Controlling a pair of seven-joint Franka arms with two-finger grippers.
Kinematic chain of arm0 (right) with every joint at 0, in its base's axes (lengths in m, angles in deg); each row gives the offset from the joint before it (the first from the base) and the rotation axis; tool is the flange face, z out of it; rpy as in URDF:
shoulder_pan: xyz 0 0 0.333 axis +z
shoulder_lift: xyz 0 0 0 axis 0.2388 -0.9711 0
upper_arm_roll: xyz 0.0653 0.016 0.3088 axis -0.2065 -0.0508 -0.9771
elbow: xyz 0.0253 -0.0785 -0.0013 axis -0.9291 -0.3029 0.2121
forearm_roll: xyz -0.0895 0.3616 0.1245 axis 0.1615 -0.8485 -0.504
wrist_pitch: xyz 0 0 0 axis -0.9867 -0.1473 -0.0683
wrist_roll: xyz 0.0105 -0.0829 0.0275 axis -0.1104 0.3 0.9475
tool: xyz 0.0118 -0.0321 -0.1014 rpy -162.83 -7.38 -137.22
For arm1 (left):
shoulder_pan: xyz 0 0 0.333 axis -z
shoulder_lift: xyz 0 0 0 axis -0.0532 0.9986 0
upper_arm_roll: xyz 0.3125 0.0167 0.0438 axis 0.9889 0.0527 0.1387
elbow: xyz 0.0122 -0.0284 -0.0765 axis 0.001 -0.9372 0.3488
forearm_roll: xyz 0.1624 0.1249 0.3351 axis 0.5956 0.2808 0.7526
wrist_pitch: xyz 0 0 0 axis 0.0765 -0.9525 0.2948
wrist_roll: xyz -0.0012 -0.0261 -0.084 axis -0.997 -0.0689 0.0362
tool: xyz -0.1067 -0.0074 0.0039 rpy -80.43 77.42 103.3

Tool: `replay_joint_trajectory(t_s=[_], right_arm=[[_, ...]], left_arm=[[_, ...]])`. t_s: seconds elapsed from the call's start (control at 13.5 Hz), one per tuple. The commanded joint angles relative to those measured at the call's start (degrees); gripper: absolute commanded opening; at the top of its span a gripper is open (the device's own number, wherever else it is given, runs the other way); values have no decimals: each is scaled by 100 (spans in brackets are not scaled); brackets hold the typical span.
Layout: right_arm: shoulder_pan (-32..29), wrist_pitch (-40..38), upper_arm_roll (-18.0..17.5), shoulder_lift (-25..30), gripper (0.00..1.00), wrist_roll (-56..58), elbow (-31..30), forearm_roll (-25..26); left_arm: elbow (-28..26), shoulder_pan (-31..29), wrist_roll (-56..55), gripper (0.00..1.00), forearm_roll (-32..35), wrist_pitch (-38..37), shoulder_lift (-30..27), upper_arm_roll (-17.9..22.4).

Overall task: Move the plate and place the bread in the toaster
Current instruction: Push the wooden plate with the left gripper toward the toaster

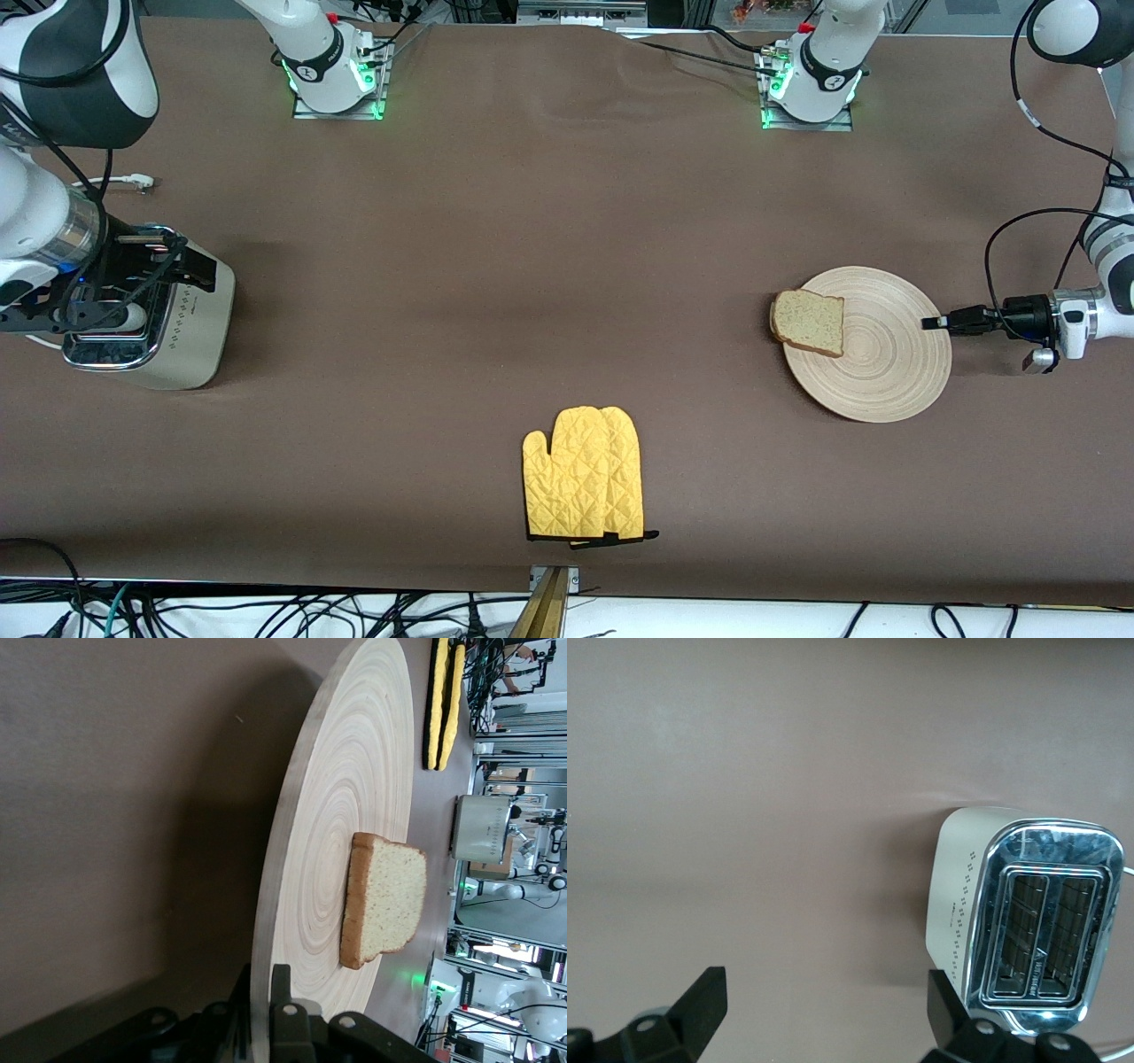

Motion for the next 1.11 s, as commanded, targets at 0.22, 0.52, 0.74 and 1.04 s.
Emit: replay_joint_trajectory(t_s=[0.22,0.52,0.74,1.04], right_arm=[[46,-40,-14,-7,100,83,-7,60],[37,-48,-14,-15,100,74,-7,7],[2,-48,-14,-15,100,74,-7,7],[-16,-48,-5,-15,100,83,-7,7]], left_arm=[[89,46,-870,0,-169,-570,-127,-911],[-103,869,-923,0,95,-544,-302,-1318],[-139,1669,-1090,0,-150,-185,-347,-1345],[-227,2689,-1187,0,-913,403,-234,-1336]])
